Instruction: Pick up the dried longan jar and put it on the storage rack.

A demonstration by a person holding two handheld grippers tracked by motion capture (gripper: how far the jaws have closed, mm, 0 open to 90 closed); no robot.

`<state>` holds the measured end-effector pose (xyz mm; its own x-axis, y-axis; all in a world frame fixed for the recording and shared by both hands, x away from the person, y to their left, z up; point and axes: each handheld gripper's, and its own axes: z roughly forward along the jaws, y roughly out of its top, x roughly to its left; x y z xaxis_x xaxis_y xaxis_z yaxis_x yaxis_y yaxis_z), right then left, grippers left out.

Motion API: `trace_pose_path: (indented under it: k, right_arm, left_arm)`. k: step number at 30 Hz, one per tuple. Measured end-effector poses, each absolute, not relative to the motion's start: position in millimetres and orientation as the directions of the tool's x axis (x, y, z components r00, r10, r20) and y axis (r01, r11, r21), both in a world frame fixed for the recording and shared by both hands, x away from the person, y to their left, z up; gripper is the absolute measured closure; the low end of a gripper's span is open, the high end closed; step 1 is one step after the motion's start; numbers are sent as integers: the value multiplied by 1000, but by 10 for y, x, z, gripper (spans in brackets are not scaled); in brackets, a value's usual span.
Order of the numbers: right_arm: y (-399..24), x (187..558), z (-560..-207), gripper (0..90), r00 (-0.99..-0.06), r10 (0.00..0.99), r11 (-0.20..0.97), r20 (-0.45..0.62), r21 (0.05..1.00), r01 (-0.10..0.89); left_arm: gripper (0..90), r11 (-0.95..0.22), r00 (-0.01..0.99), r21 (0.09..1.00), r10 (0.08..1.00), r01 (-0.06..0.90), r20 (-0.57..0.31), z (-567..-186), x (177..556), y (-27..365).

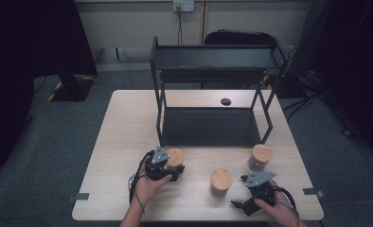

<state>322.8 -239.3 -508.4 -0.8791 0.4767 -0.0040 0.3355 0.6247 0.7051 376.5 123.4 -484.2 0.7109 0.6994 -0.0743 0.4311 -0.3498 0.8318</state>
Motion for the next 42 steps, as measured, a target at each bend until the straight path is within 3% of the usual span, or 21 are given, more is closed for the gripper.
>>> trace_pose_path:
  k: [42]
  right_arm:
    - [-2393,3228,-5084,0,-879,477,624,-4,705,336]
  left_arm:
    - [258,-335,689,848,723,410,-47,-4640,4251,964]
